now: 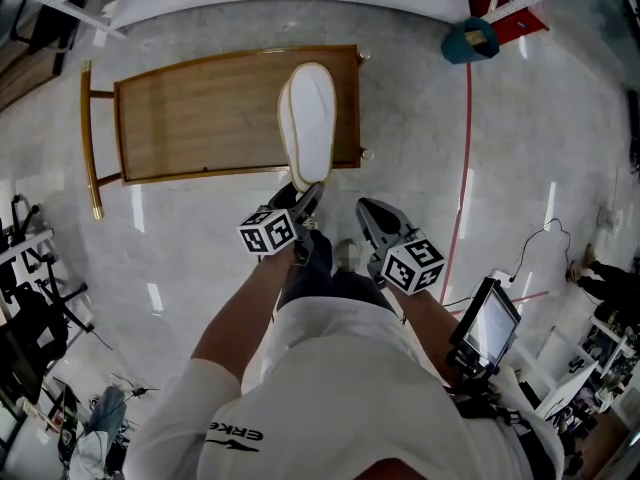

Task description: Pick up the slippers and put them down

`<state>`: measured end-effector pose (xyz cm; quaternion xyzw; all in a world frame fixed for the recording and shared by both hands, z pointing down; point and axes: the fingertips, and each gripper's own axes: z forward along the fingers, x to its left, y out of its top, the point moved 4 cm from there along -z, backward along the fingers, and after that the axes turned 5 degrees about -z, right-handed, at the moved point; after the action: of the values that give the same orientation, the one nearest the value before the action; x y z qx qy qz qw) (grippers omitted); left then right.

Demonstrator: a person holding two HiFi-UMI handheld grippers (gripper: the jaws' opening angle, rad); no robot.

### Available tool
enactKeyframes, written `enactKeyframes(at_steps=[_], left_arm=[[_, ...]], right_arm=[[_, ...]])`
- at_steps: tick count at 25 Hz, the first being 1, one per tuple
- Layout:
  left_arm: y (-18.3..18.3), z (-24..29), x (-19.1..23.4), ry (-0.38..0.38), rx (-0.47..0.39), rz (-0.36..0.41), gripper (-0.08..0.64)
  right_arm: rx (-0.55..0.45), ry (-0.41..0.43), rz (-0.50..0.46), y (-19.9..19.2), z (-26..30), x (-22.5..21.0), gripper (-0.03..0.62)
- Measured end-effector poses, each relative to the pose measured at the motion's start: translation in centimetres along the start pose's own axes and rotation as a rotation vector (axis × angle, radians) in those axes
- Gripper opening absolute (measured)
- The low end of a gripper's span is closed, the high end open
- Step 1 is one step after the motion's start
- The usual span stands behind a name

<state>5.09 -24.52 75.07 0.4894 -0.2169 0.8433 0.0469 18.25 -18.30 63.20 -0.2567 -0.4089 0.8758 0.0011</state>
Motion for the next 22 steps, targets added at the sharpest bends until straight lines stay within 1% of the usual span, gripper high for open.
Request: enactKeyframes(at_steps=[5, 9, 12, 13, 15, 16, 22], left_arm=[[0.7, 1.0, 0.0, -0.028, -0.010, -0.044, 0.267], [0.9, 1.4, 0.4, -0.030, -0.008, -0.091, 0.264], [1.0, 1.5, 0.2, -0.040, -0.007, -0.108, 0.259], [1.0, 1.3, 0.1, -0.039, -0.009, -0.107, 0.239], [1.1, 1.1, 0.0, -0.030, -0.012, -0.103, 0.170], [1.1, 1.0, 0.1, -0.026, -0.011, -0.101, 0.153], [1.3, 0.7, -0.3, -0.028, -0.029, -0.092, 0.102]], right_arm=[[0.011, -0.009, -0.002, -0.1, 0.1, -0.3, 0.005], [0.016, -0.011, -0.004, -0.1, 0.3, -0.2, 0.006], [0.018, -0.012, -0.007, -0.1, 0.3, -0.2, 0.005], [0.018, -0.013, -0.008, 0.0, 0.2, -0.2, 0.005], [0.018, -0.013, -0.009, 0.0, 0.1, -0.2, 0.005], [0.017, -0.013, -0.010, 0.1, 0.1, -0.2, 0.006], [0.005, -0.009, -0.016, 0.2, -0.1, -0.1, 0.005]])
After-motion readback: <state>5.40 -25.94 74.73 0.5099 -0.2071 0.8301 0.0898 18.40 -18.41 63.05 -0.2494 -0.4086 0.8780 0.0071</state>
